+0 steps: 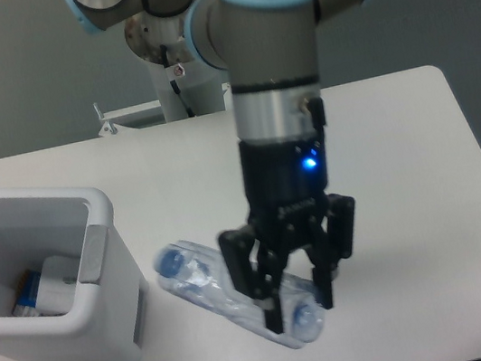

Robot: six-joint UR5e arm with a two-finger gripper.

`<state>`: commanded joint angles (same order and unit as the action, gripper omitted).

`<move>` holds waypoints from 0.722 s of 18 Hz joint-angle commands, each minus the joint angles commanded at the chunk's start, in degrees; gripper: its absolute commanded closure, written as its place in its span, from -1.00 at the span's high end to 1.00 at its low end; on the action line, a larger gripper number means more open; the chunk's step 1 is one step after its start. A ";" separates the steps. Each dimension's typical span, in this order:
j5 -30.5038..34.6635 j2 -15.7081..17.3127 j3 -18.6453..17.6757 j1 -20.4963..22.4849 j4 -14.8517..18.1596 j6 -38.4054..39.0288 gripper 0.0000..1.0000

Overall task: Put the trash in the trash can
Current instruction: 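Grasp the water bottle and lift it off the table, then carry the bottle over the bin and lower it inside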

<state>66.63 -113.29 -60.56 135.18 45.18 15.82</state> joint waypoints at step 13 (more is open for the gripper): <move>-4.14 4.13 -8.16 -9.40 -0.09 -4.48 0.09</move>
<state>62.49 -109.16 -68.72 125.78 45.09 11.34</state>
